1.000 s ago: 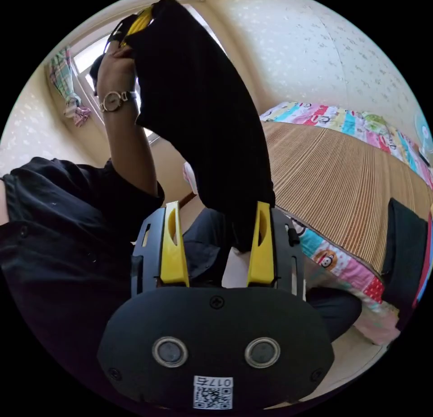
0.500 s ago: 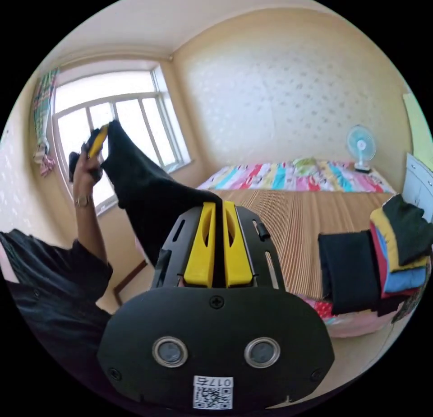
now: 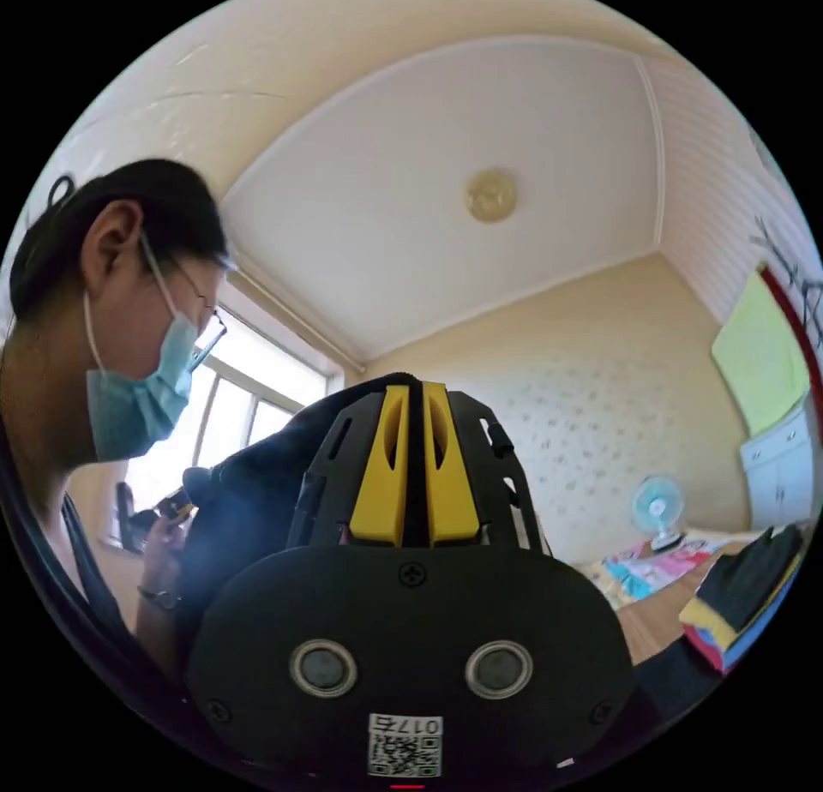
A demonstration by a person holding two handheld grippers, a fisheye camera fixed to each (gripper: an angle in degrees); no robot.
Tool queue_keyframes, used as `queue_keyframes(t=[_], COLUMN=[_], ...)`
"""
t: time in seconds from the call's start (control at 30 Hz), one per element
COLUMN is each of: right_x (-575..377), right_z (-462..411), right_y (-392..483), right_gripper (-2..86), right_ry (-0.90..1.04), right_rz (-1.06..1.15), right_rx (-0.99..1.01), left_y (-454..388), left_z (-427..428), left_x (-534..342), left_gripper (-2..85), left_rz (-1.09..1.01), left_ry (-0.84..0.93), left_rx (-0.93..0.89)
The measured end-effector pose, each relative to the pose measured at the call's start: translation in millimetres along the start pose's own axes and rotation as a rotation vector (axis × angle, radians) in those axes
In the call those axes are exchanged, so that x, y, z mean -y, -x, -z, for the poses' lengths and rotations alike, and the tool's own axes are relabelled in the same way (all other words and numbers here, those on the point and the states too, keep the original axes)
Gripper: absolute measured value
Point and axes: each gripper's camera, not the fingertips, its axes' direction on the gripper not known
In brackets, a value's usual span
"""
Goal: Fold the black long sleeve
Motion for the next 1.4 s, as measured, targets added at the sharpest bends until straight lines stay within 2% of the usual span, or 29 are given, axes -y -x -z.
queue_keyframes(t=[0.07,0.2,0.27,0.4,0.47,0.5,0.53,0.57,0.63,0.73,0.87,1.03,1.1,1.2,1.23,1.33,1.4], right_x=[-6.3,-32.4,-60.5,-157.0,-256.8,-285.1,-341.8,-389.8,-436.0,-496.3,-551.7,-534.0,-513.8,-498.5,-507.6,-495.2,-487.2], right_z=[-10.0,-70.2,-147.9,-291.4,-391.6,-411.6,-436.9,-441.0,-418.5,-365.4,-282.8,-208.3,-190.2,-167.7,-165.0,-156.8,-143.3], right_y=[5.5,-26.3,-86.1,-208.6,-306.7,-329.7,-370.1,-397.9,-409.8,-409.6,-406.4,-402.0,-405.4,-421.7,-429.8,-427.9,-423.7], right_gripper=[3.4,3.3,3.2,2.9,2.6,2.4,2.2,1.9,1.6,1.9,5.4,9.3,9.0,6.4,5.5,3.7,3.1], right_ry=[-0.064,0.004,0.211,0.486,0.792,0.894,1.082,1.212,1.276,1.435,1.623,1.654,1.623,1.613,1.712,1.798,1.831], right_rz=[0.124,0.235,0.213,0.175,0.041,-0.002,-0.104,-0.205,-0.231,-0.176,-0.260,-0.281,-0.250,-0.257,-0.289,-0.265,-0.326], right_rx=[-0.096,-0.219,-0.243,-0.255,-0.235,-0.221,-0.207,-0.192,-0.125,-0.200,-0.147,-0.252,-0.318,-0.425,-0.413,-0.324,-0.256], left_y=[-10.6,24.8,68.7,217.3,293.0,343.6,386.4,402.4,433.7,432.2,399.8,317.5,293.3,272.0,273.8,286.2,293.2], left_z=[-18.2,-109.8,-164.4,-338.1,-405.7,-434.2,-445.6,-445.4,-420.0,-359.8,-296.9,-247.2,-242.3,-249.8,-250.4,-232.6,-209.5], left_x=[-2.1,2.2,-1.3,-50.6,-104.1,-144.3,-184.5,-202.5,-251.4,-284.0,-315.2,-362.5,-363.1,-356.7,-345.3,-302.2,-283.1], left_gripper=[-0.9,-0.8,-0.6,2.1,5.2,5.8,6.3,6.5,7.5,8.8,9.8,10.5,8.2,3.6,3.0,2.3,2.5], left_rz=[-0.071,-0.190,-0.181,-0.124,-0.052,0.083,0.208,0.254,0.334,0.372,0.513,0.679,0.670,0.567,0.558,0.524,0.500], left_ry=[-0.038,0.113,0.218,0.557,0.709,0.829,0.934,0.975,1.078,1.118,1.147,1.256,1.247,1.371,1.395,1.404,1.429], left_rx=[0.086,0.176,0.159,0.037,0.039,0.077,0.106,0.110,0.185,0.270,0.205,0.171,0.166,0.214,0.219,0.270,0.333])
